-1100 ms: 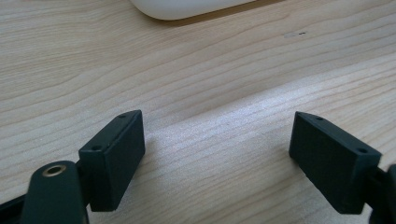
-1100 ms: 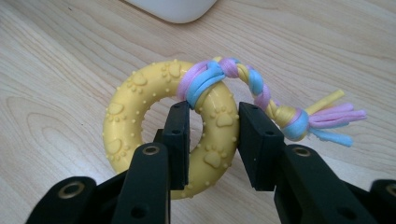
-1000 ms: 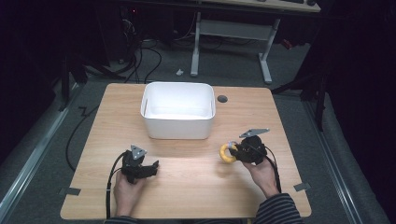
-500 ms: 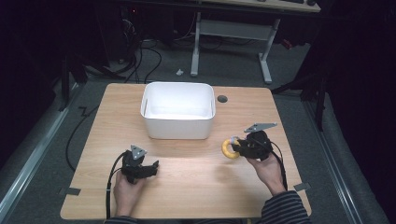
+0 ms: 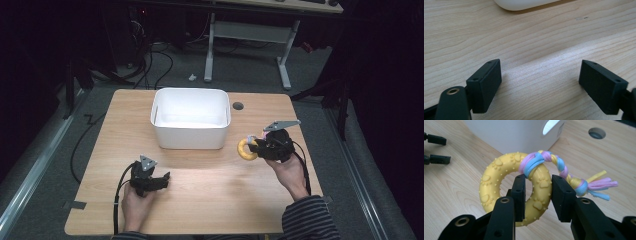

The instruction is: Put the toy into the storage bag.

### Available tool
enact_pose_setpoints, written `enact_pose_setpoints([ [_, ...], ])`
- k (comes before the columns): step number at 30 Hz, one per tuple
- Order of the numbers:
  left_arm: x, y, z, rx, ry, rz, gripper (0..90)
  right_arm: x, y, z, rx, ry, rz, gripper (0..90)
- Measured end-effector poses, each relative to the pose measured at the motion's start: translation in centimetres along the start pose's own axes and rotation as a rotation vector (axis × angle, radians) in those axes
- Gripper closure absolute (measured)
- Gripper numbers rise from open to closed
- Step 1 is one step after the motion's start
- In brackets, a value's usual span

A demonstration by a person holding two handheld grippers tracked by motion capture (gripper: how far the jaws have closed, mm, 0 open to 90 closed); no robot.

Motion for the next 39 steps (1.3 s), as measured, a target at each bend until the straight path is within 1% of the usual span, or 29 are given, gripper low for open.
enact_pose_setpoints([
  [4,0.0,0.0,0.0,0.000,0.000,0.000,18.6,0.2,0.0,-0.4,0.004,-0.003,0.001,66.1],
  [7,0.0,0.0,0.0,0.000,0.000,0.000,18.6,0.3,0.1,-1.0,0.007,-0.011,-0.014,66.1],
  [9,0.0,0.0,0.0,0.000,0.000,0.000,18.6,0.4,0.1,-1.4,0.006,-0.017,-0.015,66.2],
  [10,0.0,0.0,0.0,0.000,0.000,0.000,18.6,0.6,0.2,-1.8,0.015,-0.021,-0.012,66.1],
  [14,0.0,0.0,0.0,-0.001,0.000,0.000,18.6,0.8,0.3,-2.5,0.024,-0.029,-0.008,66.1],
  [17,0.0,0.0,0.0,0.000,0.000,0.000,18.6,0.9,0.4,-3.1,0.028,-0.036,-0.015,66.1],
  [19,0.0,0.0,0.0,0.000,0.000,0.000,18.6,0.9,0.5,-3.5,0.028,-0.030,-0.017,66.2],
  [20,0.0,0.0,0.0,0.000,0.000,0.000,18.6,0.9,0.5,-3.7,0.035,-0.033,-0.016,66.1],
  [25,0.0,0.0,0.0,0.000,0.000,0.000,18.6,0.9,0.7,-4.8,0.038,-0.038,-0.022,66.1],
  [26,0.0,0.0,0.0,0.000,0.000,0.000,18.6,1.0,0.7,-5.2,0.049,-0.044,-0.021,66.1],
  [27,0.0,0.0,0.0,0.000,0.000,0.001,18.6,1.0,0.8,-5.3,0.041,-0.043,-0.025,66.1],
  [31,0.0,0.0,0.0,0.000,0.001,0.001,18.6,1.0,0.9,-6.3,0.046,-0.044,-0.027,66.1],
  [35,0.0,0.0,0.0,0.001,0.000,0.002,18.6,0.8,1.1,-7.2,0.063,-0.049,-0.026,66.1],
  [39,0.0,0.0,0.0,0.001,0.000,0.002,18.6,0.6,1.2,-7.9,0.059,-0.046,-0.033,66.1],
])
Point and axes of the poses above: each handheld gripper's, and its own axes: x roughly backward along the jaws, z roughly out of its underside, y roughly to its left, the point moved 8 cm from there along -x, roughly forward along the jaws, and after that the axes turned 3 degrees about y, right-handed, at the moved point
